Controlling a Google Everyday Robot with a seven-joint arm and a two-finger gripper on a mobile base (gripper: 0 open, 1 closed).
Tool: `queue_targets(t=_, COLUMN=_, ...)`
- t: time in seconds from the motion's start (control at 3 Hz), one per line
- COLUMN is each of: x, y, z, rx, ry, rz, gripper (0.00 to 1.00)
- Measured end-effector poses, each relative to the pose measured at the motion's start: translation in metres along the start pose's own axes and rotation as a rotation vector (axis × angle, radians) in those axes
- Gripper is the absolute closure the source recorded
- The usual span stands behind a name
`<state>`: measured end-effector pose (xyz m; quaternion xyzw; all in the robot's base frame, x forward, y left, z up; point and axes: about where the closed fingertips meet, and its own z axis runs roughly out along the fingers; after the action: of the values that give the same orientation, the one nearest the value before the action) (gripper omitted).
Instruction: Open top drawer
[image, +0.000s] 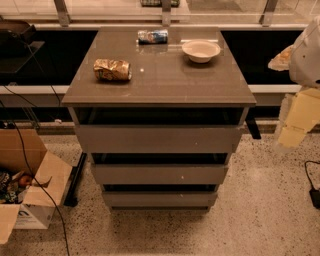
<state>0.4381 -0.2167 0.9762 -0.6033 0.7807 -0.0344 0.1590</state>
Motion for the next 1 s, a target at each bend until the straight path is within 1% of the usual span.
queue_targets(t=0.33, x=0.000, y=0.000, z=0.000, rx=0.001, ry=-0.001, rz=-0.001, gripper=0.00)
queue_targets(t=0.67, x=-0.002, y=-0.003, z=0.012, rx=-0.005, ry=-0.037, rz=-0.041, gripper=0.00)
queue_targets(t=1.0, x=0.000, y=-0.001, z=0.042, rx=-0.028, ry=-0.120, rz=-0.101, gripper=0.00)
